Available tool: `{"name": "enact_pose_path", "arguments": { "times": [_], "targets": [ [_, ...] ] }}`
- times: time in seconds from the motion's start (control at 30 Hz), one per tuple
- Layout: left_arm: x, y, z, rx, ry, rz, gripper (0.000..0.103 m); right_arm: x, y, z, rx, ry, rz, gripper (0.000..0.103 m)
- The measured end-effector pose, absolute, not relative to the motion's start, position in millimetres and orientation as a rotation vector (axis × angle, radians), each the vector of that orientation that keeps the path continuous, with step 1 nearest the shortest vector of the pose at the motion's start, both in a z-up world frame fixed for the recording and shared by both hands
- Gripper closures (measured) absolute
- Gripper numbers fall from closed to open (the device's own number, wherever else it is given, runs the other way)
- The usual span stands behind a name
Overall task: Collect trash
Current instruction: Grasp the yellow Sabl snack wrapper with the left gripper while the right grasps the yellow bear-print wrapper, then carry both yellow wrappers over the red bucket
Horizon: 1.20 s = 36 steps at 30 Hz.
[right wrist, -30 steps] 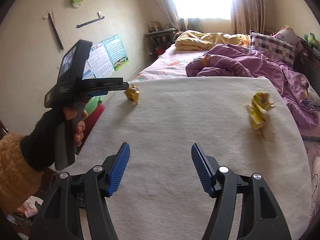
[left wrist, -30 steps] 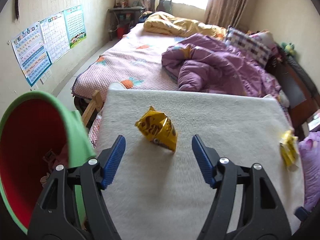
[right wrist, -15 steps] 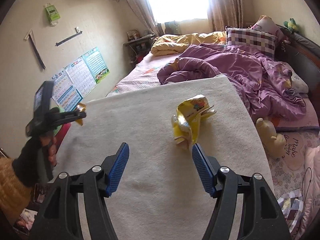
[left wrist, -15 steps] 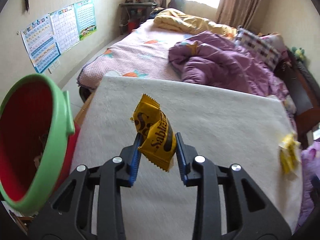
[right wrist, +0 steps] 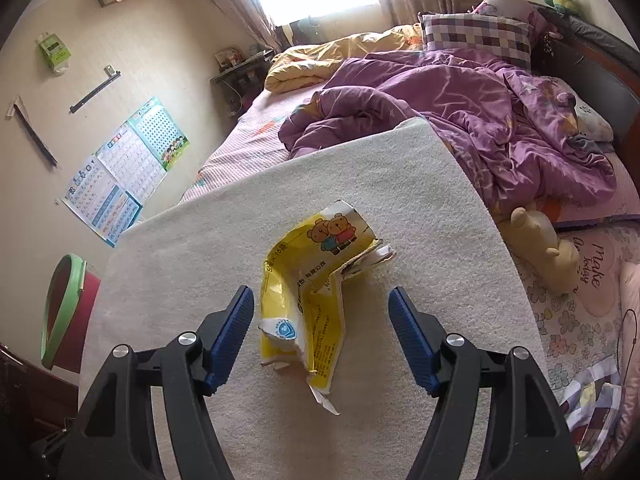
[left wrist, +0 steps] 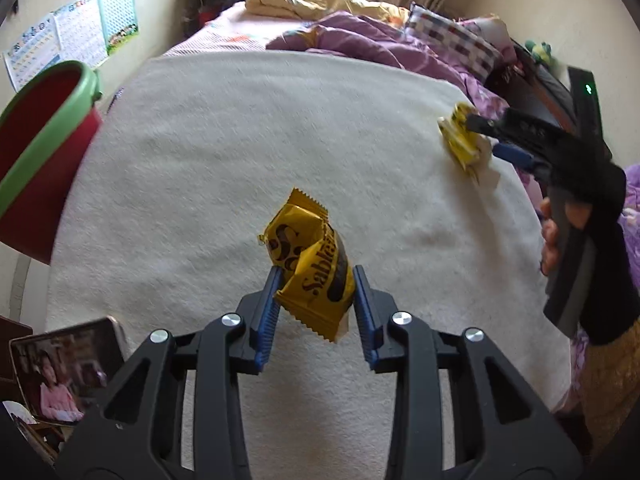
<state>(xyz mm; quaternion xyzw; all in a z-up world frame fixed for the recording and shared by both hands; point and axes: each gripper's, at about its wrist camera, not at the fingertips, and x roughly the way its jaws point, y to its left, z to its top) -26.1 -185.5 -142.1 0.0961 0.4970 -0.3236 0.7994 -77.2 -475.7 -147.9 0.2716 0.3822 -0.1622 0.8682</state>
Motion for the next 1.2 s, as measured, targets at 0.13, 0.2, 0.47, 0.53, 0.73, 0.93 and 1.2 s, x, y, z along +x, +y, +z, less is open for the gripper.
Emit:
{"name": "enact_pose_path", "arguments": {
  "times": [0.13, 0.2, 0.47, 0.53, 0.73, 0.93, 1.2],
  "targets": [
    [-23, -187, -148, 0.201, 1.091, -0.688, 0.062, -69, -468, -156, 0.560, 0.836, -0.309, 0.052],
    [-21, -186, -149, 0.184, 1.101, -0.680, 0.059, -67, -461, -154, 0.532, 0.839, -0.293, 0.060],
    [-23, -175, -153, 0.159, 1.120, -0.668, 0.058, -64, -436, -147, 0.484, 0.829, -0.204, 0.062],
    [-23, -174, -153, 0.160, 1.119, -0.670, 0.058, -63, -428, -147, 0.458, 0.836, -0.190, 0.062],
    [-21, -180, -154, 0.173, 1.115, -0.685, 0.066, -63, -411, -145, 0.419, 0.843, -0.158, 0.062],
    [-22, -177, -149, 0.170, 1.086, -0.689, 0.072, -65, -396, -132, 0.407, 0.811, -0.130, 0.062],
    [-19, -170, -147, 0.164, 1.078, -0.687, 0.073, -59, -366, -120, 0.375, 0.797, -0.089, 0.062]
  ]
}}
